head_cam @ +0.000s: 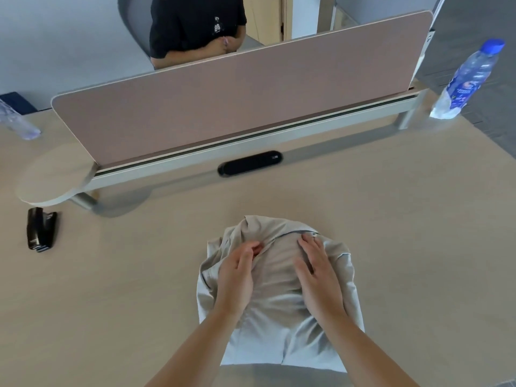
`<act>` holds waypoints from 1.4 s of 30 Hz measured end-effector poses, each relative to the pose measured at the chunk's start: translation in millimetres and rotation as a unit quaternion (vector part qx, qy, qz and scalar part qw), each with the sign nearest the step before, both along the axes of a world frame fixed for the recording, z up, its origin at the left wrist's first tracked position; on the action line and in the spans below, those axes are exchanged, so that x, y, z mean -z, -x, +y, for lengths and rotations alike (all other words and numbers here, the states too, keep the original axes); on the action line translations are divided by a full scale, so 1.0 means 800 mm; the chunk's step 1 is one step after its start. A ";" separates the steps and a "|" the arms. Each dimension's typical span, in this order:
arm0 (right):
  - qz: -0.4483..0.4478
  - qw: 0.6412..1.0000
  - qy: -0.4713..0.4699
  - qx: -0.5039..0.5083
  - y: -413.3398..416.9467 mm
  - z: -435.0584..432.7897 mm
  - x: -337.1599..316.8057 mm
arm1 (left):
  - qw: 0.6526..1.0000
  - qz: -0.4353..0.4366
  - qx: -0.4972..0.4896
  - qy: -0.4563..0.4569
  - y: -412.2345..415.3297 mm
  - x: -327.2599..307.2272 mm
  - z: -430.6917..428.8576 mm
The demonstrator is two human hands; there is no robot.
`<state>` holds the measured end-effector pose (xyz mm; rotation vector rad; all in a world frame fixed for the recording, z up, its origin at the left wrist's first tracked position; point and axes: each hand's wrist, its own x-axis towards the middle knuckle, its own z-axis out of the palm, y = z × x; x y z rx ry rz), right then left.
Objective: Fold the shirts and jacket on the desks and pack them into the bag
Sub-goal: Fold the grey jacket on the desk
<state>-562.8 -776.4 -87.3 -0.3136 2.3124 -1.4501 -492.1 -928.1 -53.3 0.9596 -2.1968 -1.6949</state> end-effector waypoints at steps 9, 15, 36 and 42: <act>-0.072 0.996 0.050 0.014 0.012 0.030 -0.055 | 0.996 0.027 0.077 0.028 -0.019 -0.059 0.011; -0.066 0.996 0.056 0.032 -0.002 0.002 -0.039 | 0.997 0.034 0.046 -0.044 -0.011 -0.022 0.022; -0.022 0.999 -0.012 -0.022 0.007 -0.001 -0.056 | 1.000 0.018 0.002 -0.015 -0.018 -0.052 -0.015; 0.056 0.988 -0.092 -0.114 -0.029 -0.014 -0.065 | 0.998 -0.014 -0.049 -0.021 -0.048 -0.064 -0.008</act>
